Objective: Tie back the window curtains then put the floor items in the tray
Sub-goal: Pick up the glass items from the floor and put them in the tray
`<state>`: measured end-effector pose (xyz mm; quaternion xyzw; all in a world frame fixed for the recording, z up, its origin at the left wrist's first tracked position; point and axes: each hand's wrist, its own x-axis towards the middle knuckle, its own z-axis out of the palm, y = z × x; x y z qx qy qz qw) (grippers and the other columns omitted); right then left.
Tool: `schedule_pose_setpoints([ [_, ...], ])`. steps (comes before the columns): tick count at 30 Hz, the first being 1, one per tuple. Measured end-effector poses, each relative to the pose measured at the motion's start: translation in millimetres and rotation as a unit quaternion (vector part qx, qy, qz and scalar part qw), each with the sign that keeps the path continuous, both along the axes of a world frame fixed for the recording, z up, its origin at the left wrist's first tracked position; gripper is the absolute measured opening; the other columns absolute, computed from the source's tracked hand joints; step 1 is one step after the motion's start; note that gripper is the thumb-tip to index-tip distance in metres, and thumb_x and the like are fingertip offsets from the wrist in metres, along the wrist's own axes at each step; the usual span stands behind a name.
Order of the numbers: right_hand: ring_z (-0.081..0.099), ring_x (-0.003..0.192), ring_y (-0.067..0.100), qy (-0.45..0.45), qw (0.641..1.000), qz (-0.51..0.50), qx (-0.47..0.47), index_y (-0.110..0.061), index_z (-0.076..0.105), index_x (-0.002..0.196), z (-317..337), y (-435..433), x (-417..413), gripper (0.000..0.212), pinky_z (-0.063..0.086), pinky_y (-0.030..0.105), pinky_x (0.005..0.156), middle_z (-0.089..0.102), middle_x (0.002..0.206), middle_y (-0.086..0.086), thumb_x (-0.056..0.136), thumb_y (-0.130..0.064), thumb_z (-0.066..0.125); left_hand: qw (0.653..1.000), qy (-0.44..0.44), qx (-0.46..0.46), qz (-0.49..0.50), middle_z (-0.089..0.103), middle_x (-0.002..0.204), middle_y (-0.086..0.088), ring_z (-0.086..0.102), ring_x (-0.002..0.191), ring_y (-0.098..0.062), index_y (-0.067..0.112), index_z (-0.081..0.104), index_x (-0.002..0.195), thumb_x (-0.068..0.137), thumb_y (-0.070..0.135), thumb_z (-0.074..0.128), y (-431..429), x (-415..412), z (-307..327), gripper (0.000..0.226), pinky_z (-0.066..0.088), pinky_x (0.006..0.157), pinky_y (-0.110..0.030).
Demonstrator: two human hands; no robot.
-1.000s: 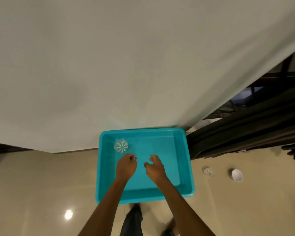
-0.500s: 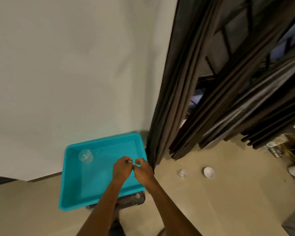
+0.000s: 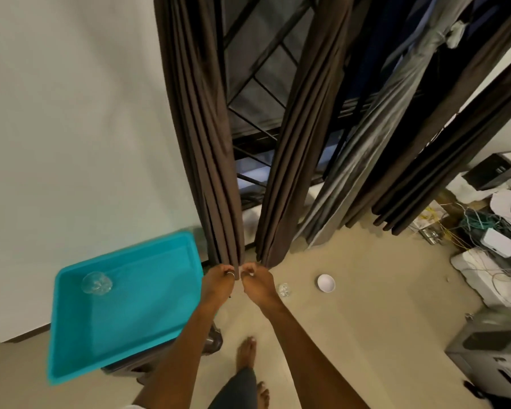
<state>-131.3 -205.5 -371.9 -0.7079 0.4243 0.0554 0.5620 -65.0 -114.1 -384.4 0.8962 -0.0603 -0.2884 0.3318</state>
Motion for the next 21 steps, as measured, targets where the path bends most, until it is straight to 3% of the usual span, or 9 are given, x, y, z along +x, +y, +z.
schedule_pose_setpoints([
  [2,0.069,0.089,0.024,0.007,1.0,-0.008,-0.005,-0.014,0.068,0.11,-3,-15,-5,0.022,0.056,0.029,0.079,0.069,0.104,0.007,0.094,-0.014,0.053,1.0,0.006,-0.001,0.001,0.073,0.094,-0.009,0.068,0.085,-0.022,0.013,0.073,0.097,0.102,0.022,0.047,-19,-2,-6,0.029,0.058,0.079,-0.034],
  [6,0.067,0.1,0.032,0.029,0.999,-0.033,-0.029,-0.011,0.07,0.112,-11,-51,-13,0.025,0.054,0.044,0.092,0.071,0.113,0.013,0.096,-0.014,0.05,0.999,0.03,-0.005,0.015,0.072,0.103,-0.011,0.069,0.092,-0.027,0.013,0.072,0.108,0.103,0.024,0.048,-62,-5,-16,0.027,0.059,0.085,-0.039],
  [12,0.067,0.103,0.033,0.045,0.996,-0.052,-0.056,-0.011,0.072,0.107,-17,-108,-26,0.028,0.055,0.044,0.093,0.074,0.109,0.011,0.091,-0.004,0.05,0.996,0.077,-0.045,0.017,0.071,0.113,-0.009,0.068,0.104,-0.026,0.015,0.072,0.114,0.099,0.018,0.052,-113,-9,-24,0.026,0.056,0.094,-0.042],
  [21,0.068,0.105,0.032,0.047,0.997,-0.048,-0.046,-0.009,0.071,0.109,-22,-170,-37,0.027,0.055,0.042,0.095,0.073,0.11,0.011,0.091,-0.001,0.052,0.995,0.095,-0.029,0.003,0.07,0.12,-0.011,0.066,0.108,-0.029,0.015,0.071,0.117,0.097,0.017,0.052,-161,-22,-25,0.029,0.053,0.098,-0.041],
])
